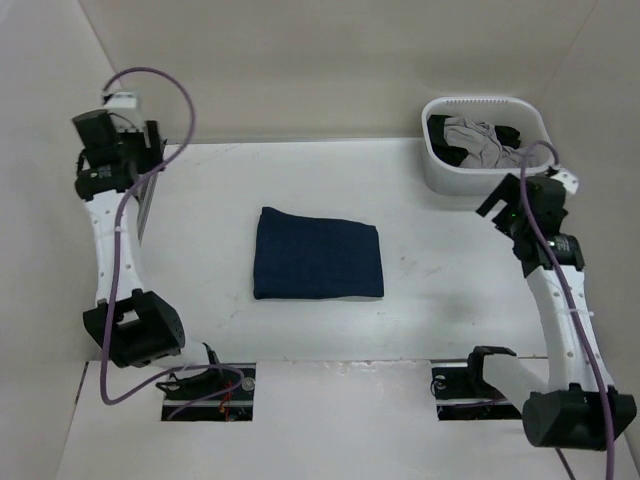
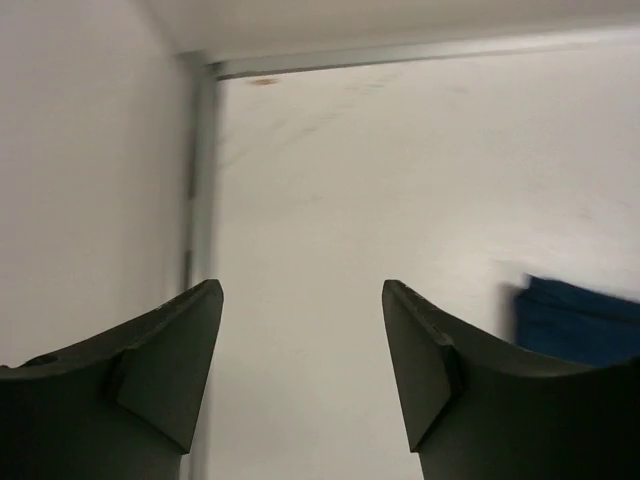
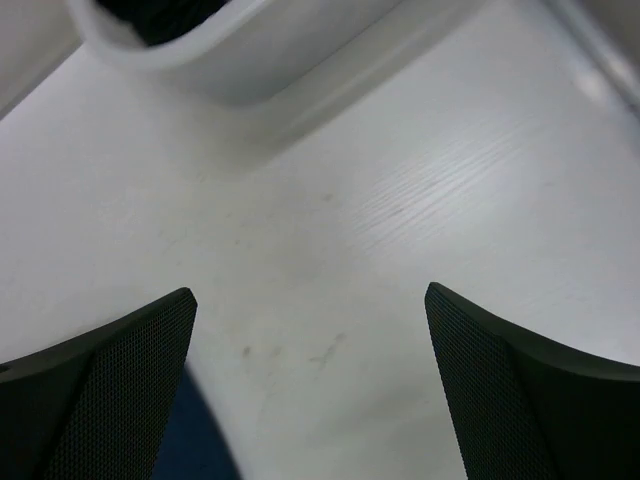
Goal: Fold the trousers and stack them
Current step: Fold the trousers
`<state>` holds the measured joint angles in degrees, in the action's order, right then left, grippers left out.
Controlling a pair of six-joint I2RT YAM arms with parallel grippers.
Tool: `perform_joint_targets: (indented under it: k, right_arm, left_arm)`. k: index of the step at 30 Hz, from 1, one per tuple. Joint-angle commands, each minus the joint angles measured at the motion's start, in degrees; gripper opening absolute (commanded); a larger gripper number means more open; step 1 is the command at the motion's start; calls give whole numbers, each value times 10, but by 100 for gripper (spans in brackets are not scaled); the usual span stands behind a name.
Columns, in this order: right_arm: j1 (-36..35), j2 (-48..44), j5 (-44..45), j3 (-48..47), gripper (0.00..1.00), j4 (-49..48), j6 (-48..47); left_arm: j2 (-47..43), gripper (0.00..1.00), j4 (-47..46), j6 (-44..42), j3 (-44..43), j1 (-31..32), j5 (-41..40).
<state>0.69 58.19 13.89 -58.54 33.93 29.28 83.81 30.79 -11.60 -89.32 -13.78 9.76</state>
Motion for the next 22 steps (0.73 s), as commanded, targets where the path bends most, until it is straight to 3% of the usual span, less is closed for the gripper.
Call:
perform_joint_targets:
  k: [1,5,12,22]
  right_arm:
    - [65,-30,23,-53,100,64,-100]
    - [85,-37,29,-87,100,61,-126]
    - [84,-33,24,-100,100,58,-125]
    - [84,-35,25,-101,100,65,-142]
  left_arm:
    - [30,65,49,45,-33,-71,-63]
    - [9,66,62,17,-17,-118,-63]
    - [-41,70,47,-62,11,-82,-105]
    - [-58,71,38,-78,28,-67,-120]
